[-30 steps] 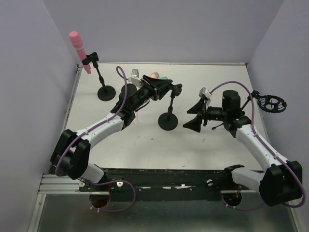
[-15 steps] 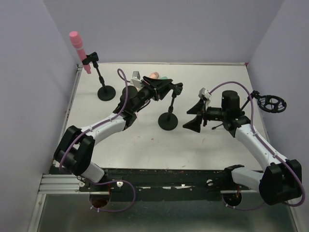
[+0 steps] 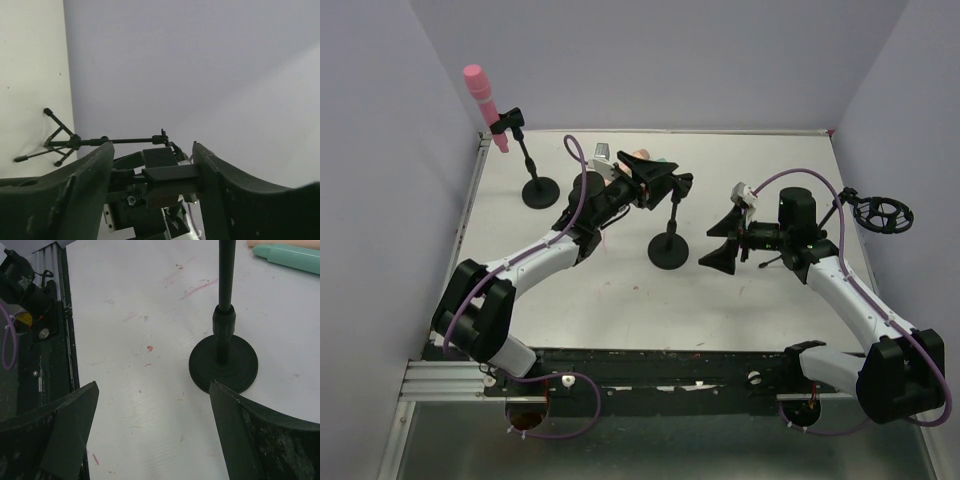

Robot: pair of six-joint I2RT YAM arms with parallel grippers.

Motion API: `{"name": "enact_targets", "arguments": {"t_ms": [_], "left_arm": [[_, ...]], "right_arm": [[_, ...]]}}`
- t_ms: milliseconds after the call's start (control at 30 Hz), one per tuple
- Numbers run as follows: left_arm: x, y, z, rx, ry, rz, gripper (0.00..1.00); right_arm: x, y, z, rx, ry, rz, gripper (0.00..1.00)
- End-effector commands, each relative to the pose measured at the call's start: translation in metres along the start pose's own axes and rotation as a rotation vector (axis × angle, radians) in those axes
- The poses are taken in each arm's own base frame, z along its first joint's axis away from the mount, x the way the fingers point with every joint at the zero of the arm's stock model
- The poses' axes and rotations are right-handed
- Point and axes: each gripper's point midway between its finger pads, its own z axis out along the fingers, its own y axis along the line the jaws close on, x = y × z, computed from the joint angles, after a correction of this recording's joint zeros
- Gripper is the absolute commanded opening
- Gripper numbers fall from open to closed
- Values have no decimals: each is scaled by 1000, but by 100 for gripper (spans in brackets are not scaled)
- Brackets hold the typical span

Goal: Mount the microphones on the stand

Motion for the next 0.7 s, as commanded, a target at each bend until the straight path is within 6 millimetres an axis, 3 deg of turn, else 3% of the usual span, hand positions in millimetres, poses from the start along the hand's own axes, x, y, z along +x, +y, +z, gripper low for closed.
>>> {"name": "enact_targets", "arguments": {"t_ms": [0,233,333,500,667], "left_arm": [[6,24,-5,-75,57,95,74],[-6,15,-20,-74,30,261,87],[-9,4,-29,-49,36,338,99],[-13,-10,-39,-27,55,443,99],[-37,2,-60,-174,3,683,99]], "right_arm": [[6,4,0,-31,7,-2,100],[8,6,0,-41,9,-3,100],[9,6,0,-43,11,-2,100],[10,6,1,-46,14,-4,100],[11,5,0,-46,19,-17,100]]}}
